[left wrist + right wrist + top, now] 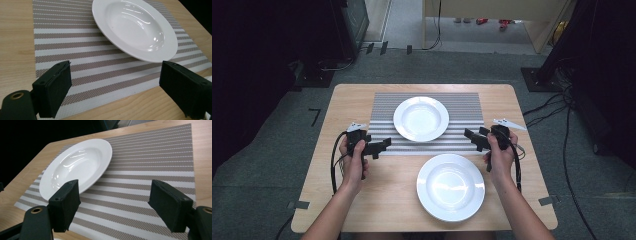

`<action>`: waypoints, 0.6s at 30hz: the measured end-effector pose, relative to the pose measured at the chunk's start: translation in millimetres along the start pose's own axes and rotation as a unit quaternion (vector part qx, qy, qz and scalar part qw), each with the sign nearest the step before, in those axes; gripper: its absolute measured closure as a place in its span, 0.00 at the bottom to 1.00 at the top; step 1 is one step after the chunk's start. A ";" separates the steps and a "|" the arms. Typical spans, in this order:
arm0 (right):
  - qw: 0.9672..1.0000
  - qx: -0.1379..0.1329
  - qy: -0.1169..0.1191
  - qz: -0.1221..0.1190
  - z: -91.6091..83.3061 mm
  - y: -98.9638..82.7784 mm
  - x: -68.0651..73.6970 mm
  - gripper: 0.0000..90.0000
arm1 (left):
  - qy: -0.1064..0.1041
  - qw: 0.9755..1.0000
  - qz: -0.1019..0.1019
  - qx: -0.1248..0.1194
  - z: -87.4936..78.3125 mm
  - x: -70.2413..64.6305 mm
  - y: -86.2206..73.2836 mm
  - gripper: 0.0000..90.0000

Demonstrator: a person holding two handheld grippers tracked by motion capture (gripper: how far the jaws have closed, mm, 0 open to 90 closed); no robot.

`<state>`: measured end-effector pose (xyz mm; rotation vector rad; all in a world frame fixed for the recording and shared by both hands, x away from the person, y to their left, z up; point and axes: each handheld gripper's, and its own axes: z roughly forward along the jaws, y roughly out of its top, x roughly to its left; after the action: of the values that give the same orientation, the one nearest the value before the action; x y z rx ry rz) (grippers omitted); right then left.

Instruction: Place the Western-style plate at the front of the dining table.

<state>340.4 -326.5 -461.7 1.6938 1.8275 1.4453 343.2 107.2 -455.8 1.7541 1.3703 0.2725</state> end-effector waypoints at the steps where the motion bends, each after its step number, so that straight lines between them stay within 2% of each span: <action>1: 1.000 -0.001 -0.001 0.000 -5.3 -3.2 -2.7 0.27 | 0.001 1.000 0.002 -0.002 -2.3 -0.3 -2.3 0.12; 6: 1.000 0.006 -0.003 -0.008 -16.8 -11.6 -8.6 0.26 | 0.005 1.000 0.015 -0.003 -10.5 -0.5 -13.5 0.11; 11: 1.000 0.003 -0.005 -0.010 -34.4 -20.0 -16.7 0.24 | 0.005 1.000 0.019 -0.006 -18.4 1.4 -22.9 0.11; 15: 1.000 0.004 -0.012 -0.016 -42.0 -24.3 -20.1 0.23 | 0.007 1.000 0.016 -0.010 -24.8 2.4 -30.6 0.11; 18: 1.000 0.008 -0.014 -0.018 -48.1 -28.8 -23.7 0.23 | 0.009 1.000 0.021 -0.009 -29.0 2.2 -35.5 0.11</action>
<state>294.0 -364.7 -471.4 1.6713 1.8499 1.3909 301.4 124.0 -465.2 1.7714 1.3404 0.3247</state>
